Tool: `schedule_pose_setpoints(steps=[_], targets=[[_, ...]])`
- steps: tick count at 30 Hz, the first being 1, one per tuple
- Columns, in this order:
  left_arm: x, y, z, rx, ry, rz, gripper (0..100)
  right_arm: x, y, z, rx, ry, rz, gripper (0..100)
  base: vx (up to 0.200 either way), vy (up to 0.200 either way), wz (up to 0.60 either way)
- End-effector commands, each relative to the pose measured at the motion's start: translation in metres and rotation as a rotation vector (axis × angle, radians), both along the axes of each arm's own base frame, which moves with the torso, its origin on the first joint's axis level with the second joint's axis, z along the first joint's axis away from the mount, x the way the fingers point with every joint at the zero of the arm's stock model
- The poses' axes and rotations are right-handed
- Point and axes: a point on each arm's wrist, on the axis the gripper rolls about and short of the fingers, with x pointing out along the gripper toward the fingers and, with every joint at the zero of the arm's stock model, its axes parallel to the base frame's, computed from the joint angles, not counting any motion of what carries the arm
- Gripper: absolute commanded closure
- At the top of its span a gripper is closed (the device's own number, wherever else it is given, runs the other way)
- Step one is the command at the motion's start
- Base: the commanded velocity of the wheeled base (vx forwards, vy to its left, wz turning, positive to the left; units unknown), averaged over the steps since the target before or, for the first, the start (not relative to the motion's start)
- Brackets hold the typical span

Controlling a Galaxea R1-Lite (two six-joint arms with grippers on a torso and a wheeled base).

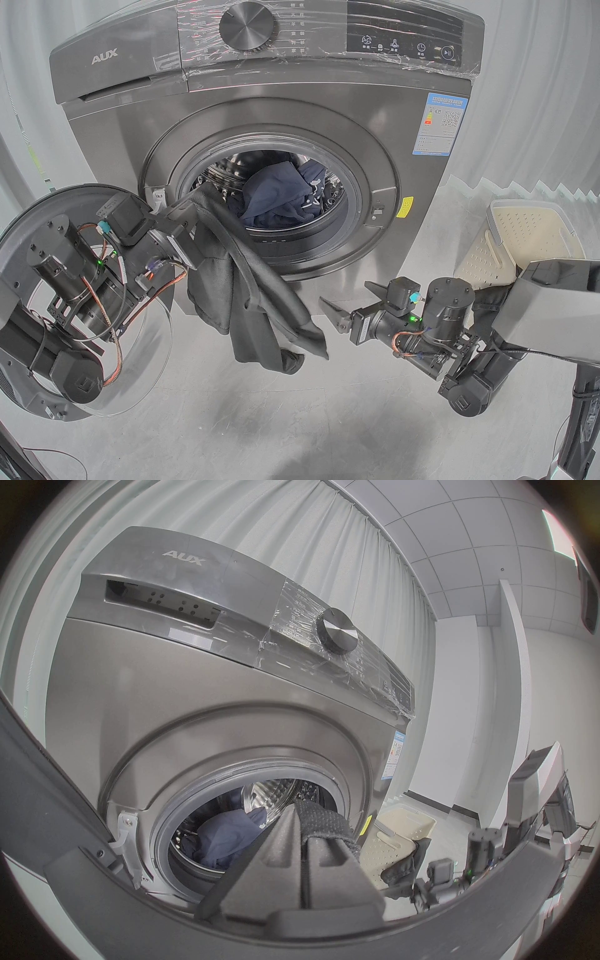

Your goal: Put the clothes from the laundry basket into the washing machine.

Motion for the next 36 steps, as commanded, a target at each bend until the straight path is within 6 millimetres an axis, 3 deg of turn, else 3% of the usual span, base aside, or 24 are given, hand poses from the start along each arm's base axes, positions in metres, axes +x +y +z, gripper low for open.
schedule_pose_setpoints(steps=[1,9,21,32,36], targets=[[0.002,-0.003,0.003,-0.007,-0.010,-0.003,100,0.000,0.007,-0.029,-0.053,0.060,0.020,0,0.000,0.000,0.00],[0.005,-0.003,0.001,-0.005,0.002,0.006,100,-0.014,0.027,-0.033,-0.053,0.056,0.089,0,0.000,0.000,0.00],[0.015,-0.007,-0.007,-0.007,0.024,0.044,100,-0.061,0.072,-0.016,-0.031,0.009,0.267,0,0.000,0.000,0.00],[0.016,-0.008,-0.009,-0.006,0.027,0.043,100,-0.048,0.097,-0.020,0.030,-0.068,0.364,0,0.000,0.000,0.00],[0.015,-0.008,-0.008,-0.006,0.026,0.043,100,-0.040,0.108,-0.033,0.027,-0.063,0.373,0,0.000,0.000,0.00]])
